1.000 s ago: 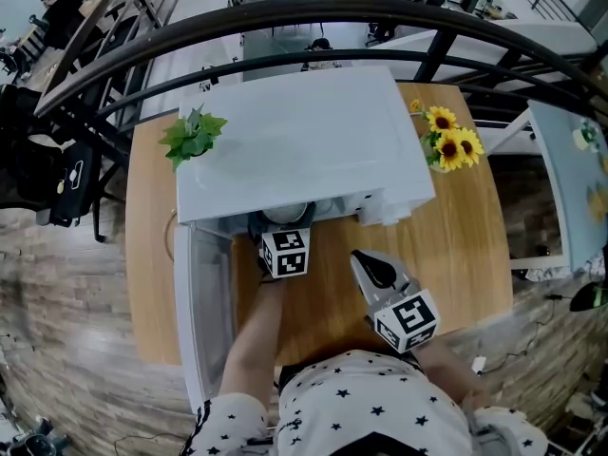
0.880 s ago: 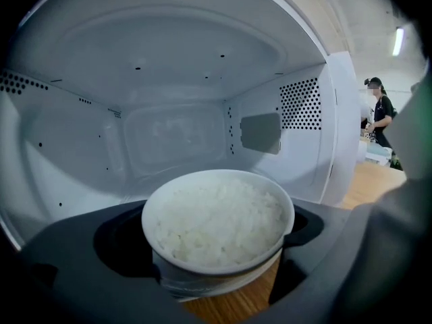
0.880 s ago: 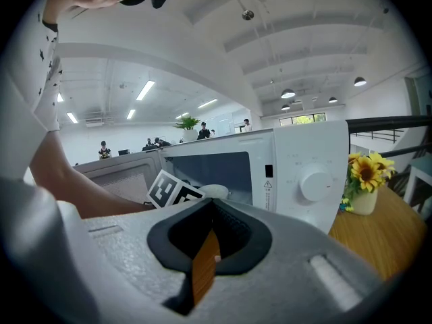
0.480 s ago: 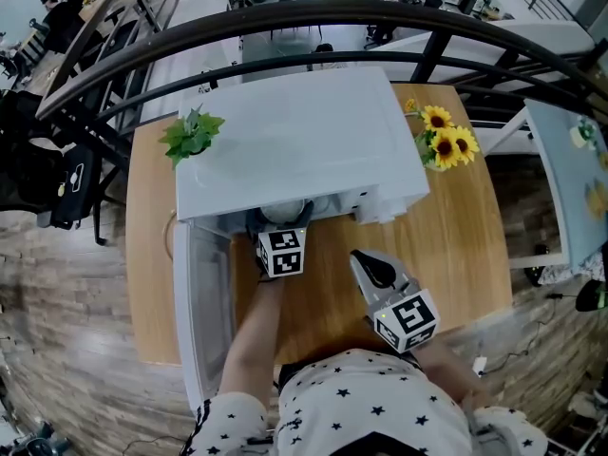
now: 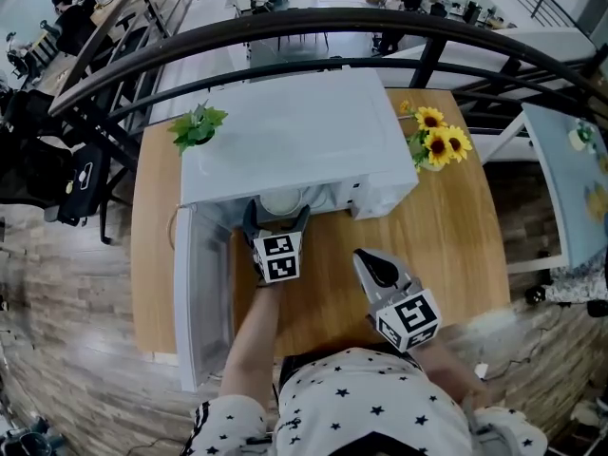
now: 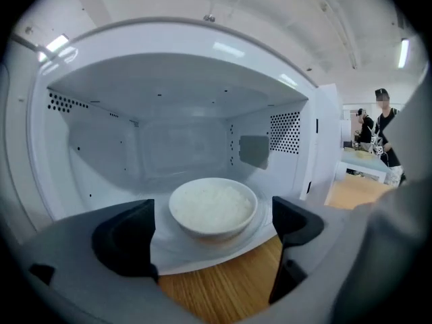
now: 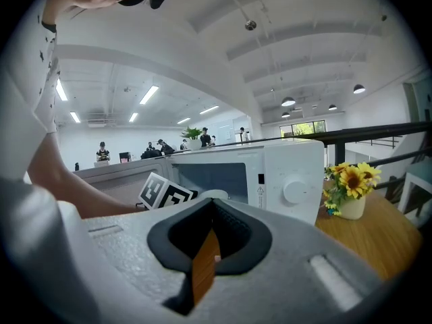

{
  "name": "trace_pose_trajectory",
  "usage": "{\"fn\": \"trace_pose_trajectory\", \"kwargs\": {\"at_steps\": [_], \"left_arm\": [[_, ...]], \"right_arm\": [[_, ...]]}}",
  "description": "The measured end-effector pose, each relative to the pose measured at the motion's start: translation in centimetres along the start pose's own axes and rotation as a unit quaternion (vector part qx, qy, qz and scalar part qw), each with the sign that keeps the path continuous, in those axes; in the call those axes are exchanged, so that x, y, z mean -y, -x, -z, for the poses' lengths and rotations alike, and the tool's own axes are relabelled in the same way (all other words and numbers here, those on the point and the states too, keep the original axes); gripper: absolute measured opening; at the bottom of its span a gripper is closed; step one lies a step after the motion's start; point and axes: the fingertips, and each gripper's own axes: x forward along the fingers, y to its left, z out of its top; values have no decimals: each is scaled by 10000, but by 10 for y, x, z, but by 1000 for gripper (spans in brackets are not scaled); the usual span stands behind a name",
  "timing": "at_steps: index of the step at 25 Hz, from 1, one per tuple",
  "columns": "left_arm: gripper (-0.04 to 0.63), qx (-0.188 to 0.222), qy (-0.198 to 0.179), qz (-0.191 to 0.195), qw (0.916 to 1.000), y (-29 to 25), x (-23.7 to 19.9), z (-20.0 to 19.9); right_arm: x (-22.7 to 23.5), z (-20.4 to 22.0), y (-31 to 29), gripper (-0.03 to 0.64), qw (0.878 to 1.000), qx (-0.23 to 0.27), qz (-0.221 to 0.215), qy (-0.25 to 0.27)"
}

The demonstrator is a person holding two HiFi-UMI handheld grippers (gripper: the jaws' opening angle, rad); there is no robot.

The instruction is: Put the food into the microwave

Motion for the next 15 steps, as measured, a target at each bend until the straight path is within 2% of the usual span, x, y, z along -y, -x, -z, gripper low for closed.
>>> {"fn": "trace_pose_trajectory", "kwargs": {"at_steps": [7, 15], "left_arm": [[529, 53, 78, 112, 9999, 40, 24, -6], [528, 432, 115, 132, 9989, 96, 57, -18]], "right_arm": [[-4, -2, 30, 5, 9998, 155, -53, 75], [-10, 2, 71, 5, 9994, 272, -138, 142]]}}
